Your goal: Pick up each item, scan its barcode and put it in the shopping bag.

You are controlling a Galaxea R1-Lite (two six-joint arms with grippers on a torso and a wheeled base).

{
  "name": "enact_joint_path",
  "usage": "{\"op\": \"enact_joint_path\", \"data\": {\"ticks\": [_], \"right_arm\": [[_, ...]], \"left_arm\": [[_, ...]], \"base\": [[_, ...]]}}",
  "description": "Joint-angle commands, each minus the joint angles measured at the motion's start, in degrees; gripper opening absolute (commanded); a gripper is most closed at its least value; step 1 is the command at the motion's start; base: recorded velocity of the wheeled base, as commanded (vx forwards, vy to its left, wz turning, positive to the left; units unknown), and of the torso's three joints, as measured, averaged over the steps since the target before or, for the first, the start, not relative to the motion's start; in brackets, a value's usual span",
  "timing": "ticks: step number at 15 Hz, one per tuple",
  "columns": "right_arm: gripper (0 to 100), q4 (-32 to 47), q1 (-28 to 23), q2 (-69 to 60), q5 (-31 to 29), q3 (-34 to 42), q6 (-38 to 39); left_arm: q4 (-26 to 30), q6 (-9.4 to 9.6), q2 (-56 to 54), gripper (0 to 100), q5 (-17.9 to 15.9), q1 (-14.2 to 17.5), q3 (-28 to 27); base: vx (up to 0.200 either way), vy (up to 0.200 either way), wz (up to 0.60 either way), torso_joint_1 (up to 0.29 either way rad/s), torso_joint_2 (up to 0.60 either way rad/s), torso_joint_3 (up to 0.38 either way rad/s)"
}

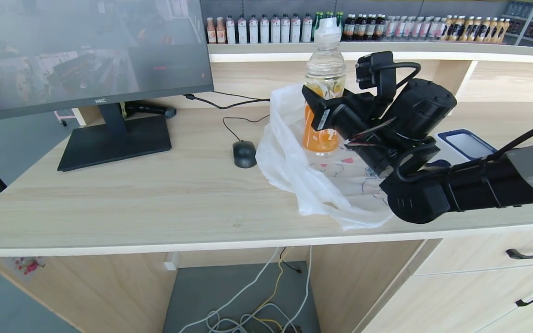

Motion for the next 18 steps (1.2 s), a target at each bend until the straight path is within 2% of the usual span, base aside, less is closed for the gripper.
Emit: {"op": "enact_joint_path", "data": {"ticks": [1,9,18], "right_arm": [[0,-0.1,-0.1,1.4,-0.1,-0.1,0.0],[0,-0.1,0.0,2.6,-0.5,-1.4,1.6],[0,-0.6,0.2,2.5,-0.6,2.7,2.0]], "left_arm": [[0.0,0.04,0.0,100,0.0,0.0,0.0],[0.0,0.04,0.0,100,0.0,0.0,0.0],[0.0,0.04,0.0,100,0.0,0.0,0.0]], "base": [[0.000,0.000,0.00,0.000,0.00,0.000],[0.000,0.000,0.00,0.000,0.00,0.000],[0.000,0.000,0.00,0.000,0.00,0.000]]}}
